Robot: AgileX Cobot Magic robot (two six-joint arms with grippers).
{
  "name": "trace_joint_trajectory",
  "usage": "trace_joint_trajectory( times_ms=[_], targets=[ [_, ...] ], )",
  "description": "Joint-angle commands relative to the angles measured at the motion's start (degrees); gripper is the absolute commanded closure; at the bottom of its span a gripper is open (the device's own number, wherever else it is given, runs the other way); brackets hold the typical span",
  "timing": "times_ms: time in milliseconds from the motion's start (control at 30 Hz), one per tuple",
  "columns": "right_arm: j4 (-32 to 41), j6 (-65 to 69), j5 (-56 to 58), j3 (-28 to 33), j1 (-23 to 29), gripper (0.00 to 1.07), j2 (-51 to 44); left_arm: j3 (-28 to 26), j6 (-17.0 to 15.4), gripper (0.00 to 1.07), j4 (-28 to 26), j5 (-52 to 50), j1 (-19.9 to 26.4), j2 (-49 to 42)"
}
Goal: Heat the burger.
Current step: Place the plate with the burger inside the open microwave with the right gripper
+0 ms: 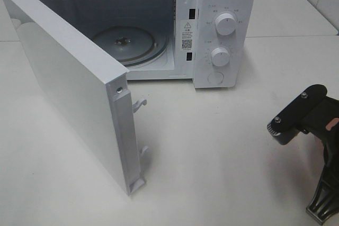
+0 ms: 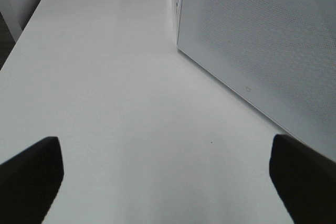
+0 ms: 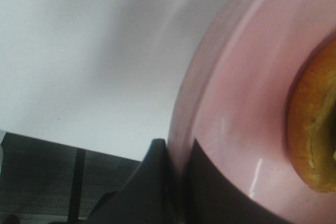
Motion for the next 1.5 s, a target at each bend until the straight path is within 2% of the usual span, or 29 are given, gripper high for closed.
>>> trace_joint_trajectory(
  times_ms=[33,67,200,367,733,1267,1500],
  targets=[
    [-1.9,0.6,3.7,1.0,3.0,1.05,-1.9,0.1,-0.1,0.06,-0.3,-0.9,0.0,-0.8],
    [-1.9,0.6,3.7,1.0,3.0,1.05,-1.9,0.1,-0.1,0.06,-0.3,-0.9,0.0,-0.8],
    [-1.5,0.6,6.1,1.3,8.7,1.05,-2.3,0.1,-0.1,0.06,-0.3,-0.9,0.0,-0.8],
    [-1.8,0.6,5.1,1.3,11.9,1.05,-2.3,0.1,-0.1,0.06,-0.3,-0.9,0.0,-0.8],
    [-1.9,-2.8,-1.2,1.3,12.2,1.05,-2.3,0.1,-0.1,0.06,-0.3,-0.9,0.0,-0.8],
    [-4.9,-19.8,-7.8,1.3,12.2,1.03,-2.3,0.1,-0.1,0.06,-0.3,-0.9,0.0,-0.8],
    [-5.5,-31.9,-13.9,1.3,12.2,1.02,-2.3,0.1,-0.1,0.06,-0.3,-0.9,0.0,-0.8]
  ],
)
